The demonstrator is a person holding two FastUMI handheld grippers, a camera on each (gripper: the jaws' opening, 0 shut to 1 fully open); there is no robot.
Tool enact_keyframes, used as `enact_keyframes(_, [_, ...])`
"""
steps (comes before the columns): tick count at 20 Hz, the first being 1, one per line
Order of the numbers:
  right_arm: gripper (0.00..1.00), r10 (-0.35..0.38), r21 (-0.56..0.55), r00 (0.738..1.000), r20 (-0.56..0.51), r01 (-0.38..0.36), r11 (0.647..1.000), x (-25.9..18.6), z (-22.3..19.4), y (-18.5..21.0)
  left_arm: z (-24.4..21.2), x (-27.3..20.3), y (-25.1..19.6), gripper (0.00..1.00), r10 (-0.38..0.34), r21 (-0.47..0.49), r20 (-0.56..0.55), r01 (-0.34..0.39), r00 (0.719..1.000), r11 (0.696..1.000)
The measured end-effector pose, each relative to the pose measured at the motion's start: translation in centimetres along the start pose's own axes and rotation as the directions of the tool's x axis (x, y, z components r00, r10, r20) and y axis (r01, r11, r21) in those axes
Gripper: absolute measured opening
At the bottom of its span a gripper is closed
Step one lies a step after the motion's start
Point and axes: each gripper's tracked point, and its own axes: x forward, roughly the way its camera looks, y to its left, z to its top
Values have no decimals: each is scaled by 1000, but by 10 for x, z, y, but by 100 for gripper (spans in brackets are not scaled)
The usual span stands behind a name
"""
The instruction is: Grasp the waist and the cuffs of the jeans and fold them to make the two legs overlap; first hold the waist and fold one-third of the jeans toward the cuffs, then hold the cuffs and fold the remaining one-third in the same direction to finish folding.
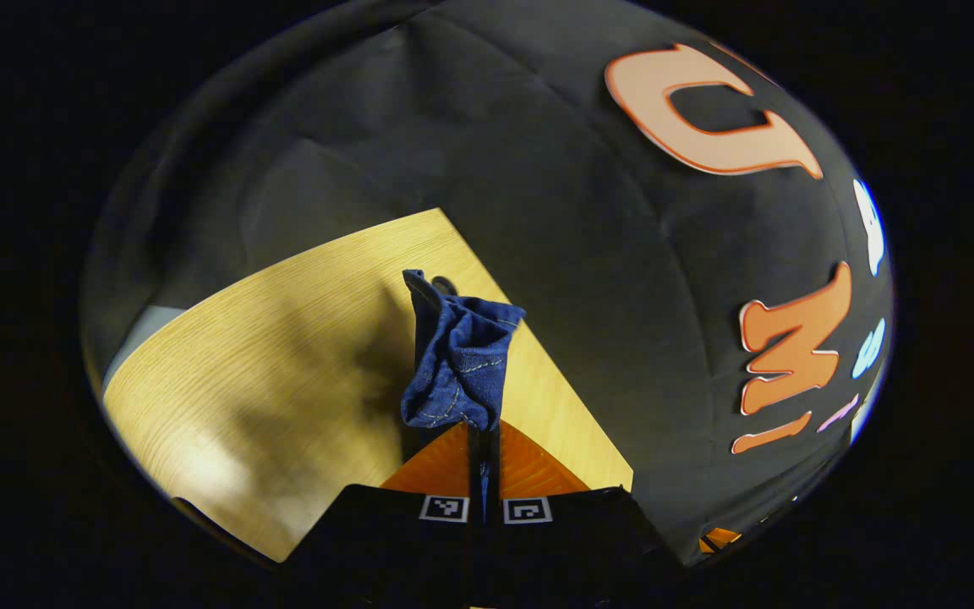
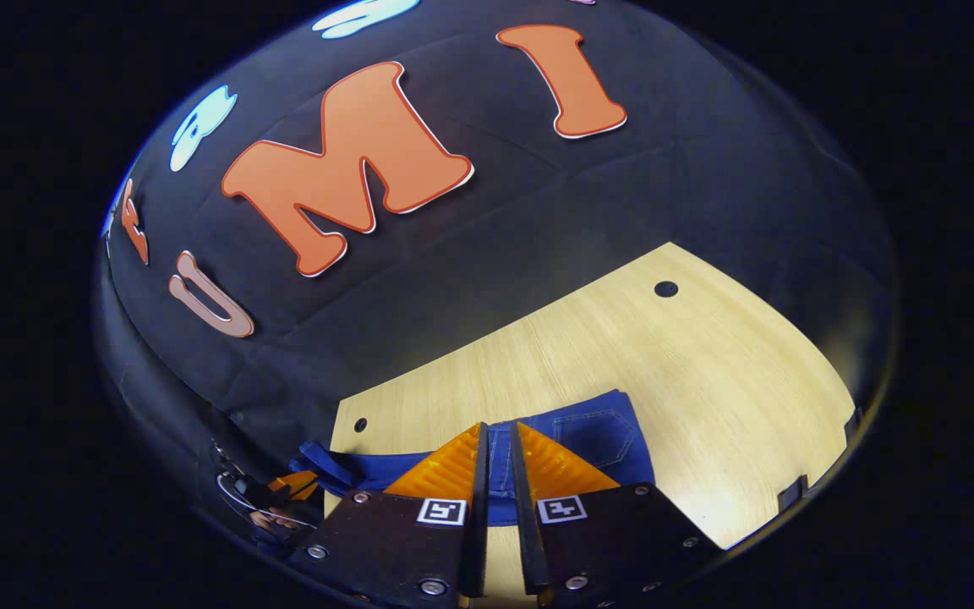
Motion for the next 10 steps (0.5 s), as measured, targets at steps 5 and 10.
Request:
enact_keyframes(5, [17,47,15,999,2,-47,999,-4,10,-16,-32,-3,-103,1,-86,132,6,85,996,988])
enact_keyframes(10, [17,88,-5,996,22,-88,996,-17,31,-40,-103,10,-194,1,-125,229,-64,137,990,964])
